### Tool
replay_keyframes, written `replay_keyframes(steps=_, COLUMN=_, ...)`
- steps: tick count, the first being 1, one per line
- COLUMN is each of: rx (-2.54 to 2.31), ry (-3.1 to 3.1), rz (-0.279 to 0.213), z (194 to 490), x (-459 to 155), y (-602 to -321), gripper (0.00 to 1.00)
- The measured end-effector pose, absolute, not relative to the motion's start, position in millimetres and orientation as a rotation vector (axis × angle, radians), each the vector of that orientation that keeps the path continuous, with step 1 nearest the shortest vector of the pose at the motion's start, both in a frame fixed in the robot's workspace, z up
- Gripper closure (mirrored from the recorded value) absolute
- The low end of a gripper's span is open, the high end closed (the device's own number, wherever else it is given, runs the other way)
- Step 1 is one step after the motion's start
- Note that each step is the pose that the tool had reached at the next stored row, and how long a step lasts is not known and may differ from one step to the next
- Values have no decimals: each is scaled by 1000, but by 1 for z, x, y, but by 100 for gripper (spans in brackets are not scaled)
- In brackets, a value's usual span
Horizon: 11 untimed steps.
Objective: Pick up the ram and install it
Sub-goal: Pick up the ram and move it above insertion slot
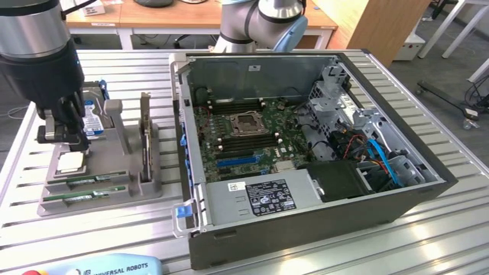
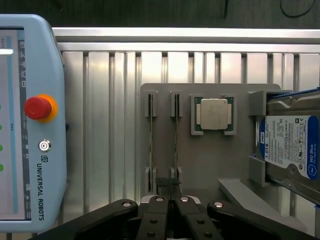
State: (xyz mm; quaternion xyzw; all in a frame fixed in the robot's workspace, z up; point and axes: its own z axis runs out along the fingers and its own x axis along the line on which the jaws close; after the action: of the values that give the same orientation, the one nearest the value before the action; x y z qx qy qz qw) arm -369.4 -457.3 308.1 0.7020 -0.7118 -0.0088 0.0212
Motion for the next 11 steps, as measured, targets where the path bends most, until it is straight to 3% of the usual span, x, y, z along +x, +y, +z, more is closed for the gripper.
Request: replay_keyframes(steps=11, rx=2176, ry=-2206, rz=-27, z=290, x=-369, y=-457, gripper=90)
